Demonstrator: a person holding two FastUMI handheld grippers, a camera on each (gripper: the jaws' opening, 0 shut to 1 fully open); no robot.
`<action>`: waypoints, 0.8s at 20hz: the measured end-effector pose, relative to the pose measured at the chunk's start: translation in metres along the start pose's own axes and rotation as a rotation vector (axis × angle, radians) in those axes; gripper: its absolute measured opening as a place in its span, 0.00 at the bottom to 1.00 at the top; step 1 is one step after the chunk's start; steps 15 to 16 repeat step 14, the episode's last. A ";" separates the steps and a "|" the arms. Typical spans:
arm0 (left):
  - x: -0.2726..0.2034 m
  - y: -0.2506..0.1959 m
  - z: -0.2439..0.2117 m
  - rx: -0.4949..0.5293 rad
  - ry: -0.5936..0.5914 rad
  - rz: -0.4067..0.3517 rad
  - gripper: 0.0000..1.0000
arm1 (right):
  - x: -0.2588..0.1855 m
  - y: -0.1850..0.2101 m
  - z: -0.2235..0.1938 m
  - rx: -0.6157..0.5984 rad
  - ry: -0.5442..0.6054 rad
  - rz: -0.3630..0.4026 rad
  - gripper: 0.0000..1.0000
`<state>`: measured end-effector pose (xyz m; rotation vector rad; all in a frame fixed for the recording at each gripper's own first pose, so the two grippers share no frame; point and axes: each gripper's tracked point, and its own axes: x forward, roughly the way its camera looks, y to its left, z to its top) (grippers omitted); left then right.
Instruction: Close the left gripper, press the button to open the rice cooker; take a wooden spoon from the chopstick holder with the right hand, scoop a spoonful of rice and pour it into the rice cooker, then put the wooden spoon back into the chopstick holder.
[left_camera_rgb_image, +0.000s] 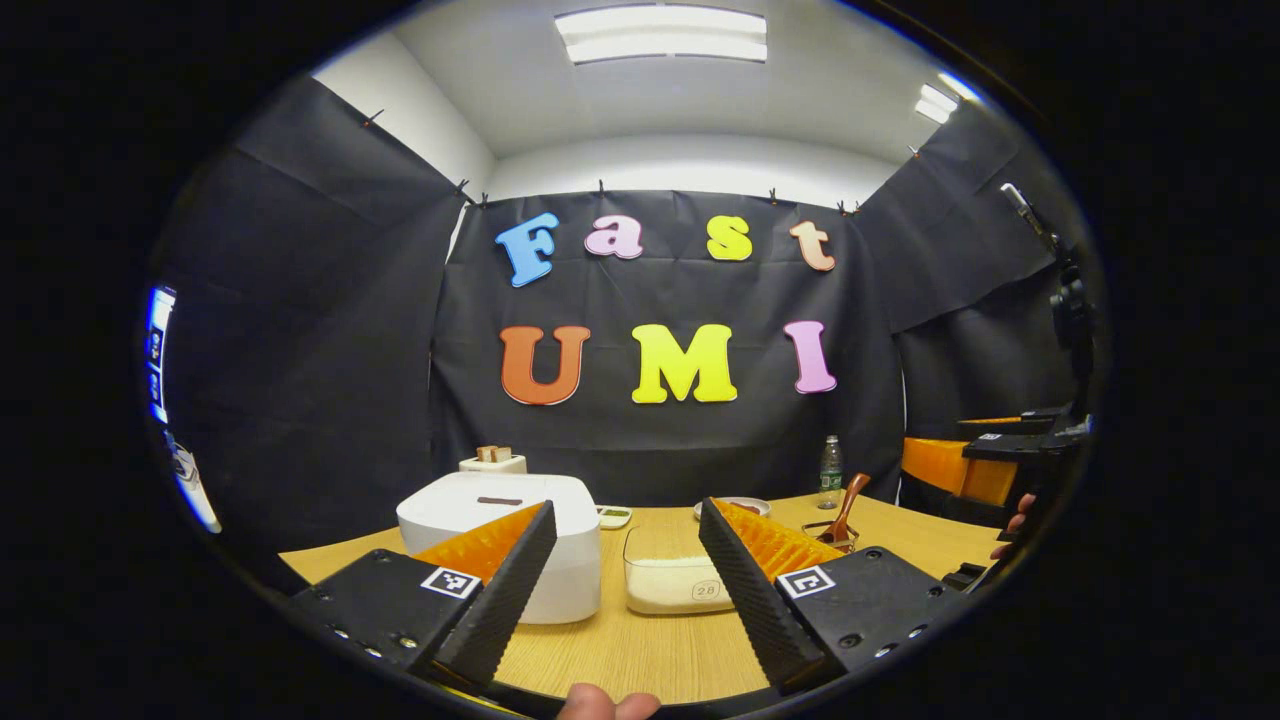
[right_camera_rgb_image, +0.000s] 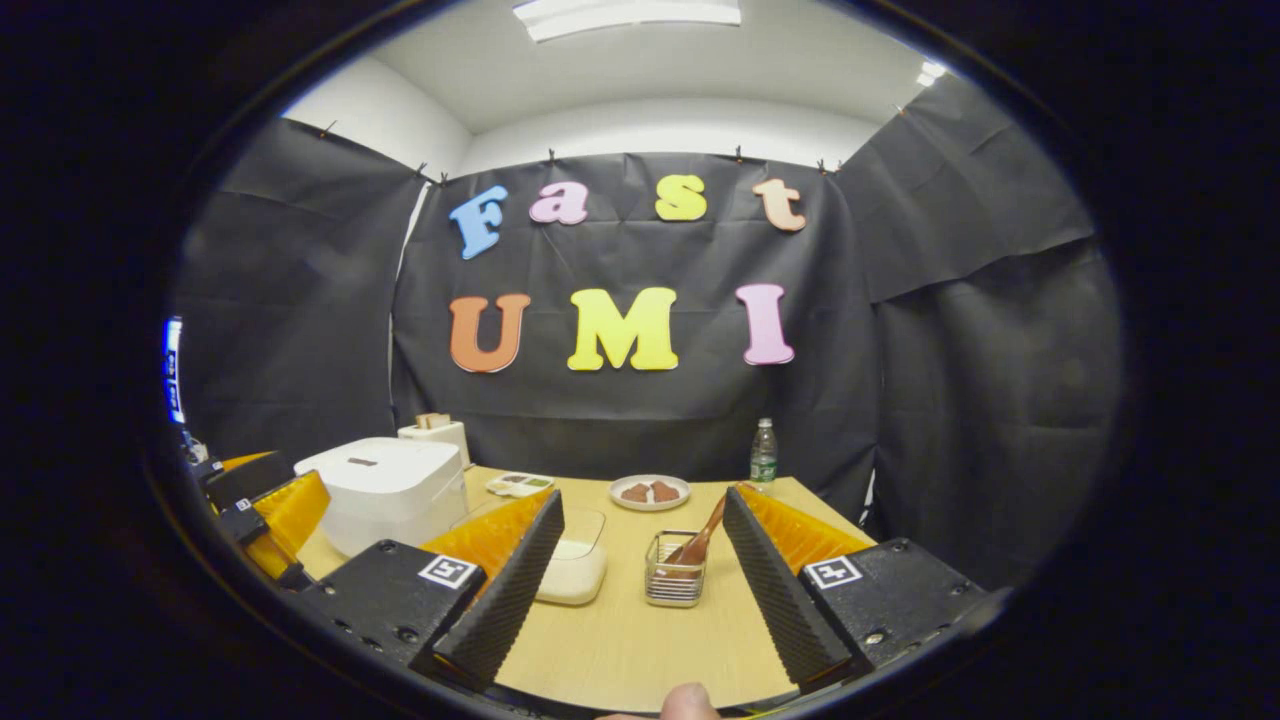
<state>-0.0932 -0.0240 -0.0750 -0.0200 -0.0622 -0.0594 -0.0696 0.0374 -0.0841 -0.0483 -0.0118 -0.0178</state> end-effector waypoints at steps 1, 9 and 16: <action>0.001 -0.002 -0.002 -0.008 0.001 -0.003 0.93 | 0.001 0.000 -0.001 -0.004 0.001 0.000 1.00; 0.011 0.000 0.006 -0.013 -0.002 -0.028 0.93 | 0.006 0.012 0.004 -0.010 0.002 -0.005 1.00; 0.015 0.003 0.012 -0.020 0.000 -0.036 0.93 | 0.005 0.015 0.002 -0.002 0.002 -0.021 1.00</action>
